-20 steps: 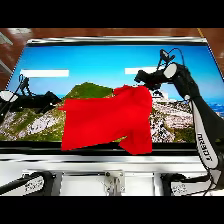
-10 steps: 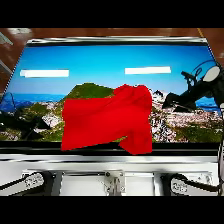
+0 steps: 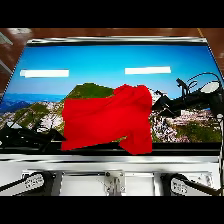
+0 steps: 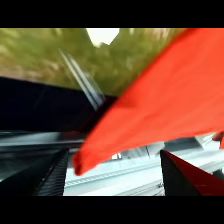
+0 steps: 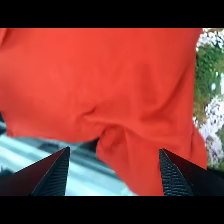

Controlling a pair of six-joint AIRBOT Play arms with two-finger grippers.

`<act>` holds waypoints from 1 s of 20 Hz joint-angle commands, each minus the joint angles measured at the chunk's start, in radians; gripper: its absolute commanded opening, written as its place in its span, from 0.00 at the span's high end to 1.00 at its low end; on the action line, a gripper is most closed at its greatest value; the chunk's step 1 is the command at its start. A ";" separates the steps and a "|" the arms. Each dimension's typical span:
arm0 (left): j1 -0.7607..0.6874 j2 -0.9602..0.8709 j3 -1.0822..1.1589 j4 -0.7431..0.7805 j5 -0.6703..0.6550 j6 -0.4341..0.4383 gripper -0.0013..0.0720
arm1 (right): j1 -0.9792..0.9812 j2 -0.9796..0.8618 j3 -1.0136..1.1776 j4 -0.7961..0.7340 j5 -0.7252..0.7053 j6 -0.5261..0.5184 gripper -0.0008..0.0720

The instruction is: Fold the shirts.

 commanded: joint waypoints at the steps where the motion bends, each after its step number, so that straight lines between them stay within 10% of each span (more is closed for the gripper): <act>1: -0.087 -0.001 -0.015 -0.057 0.056 -0.009 0.05 | 0.003 0.002 -0.010 -0.021 -0.041 -0.004 0.08; 5: -0.146 -0.001 -0.014 -0.135 0.147 -0.028 0.92 | 0.004 0.002 -0.042 -0.223 -0.014 0.068 0.08; 20: -0.145 0.138 0.135 -0.163 0.147 0.097 0.93 | 0.216 -0.048 -0.321 -0.025 -0.423 0.018 0.09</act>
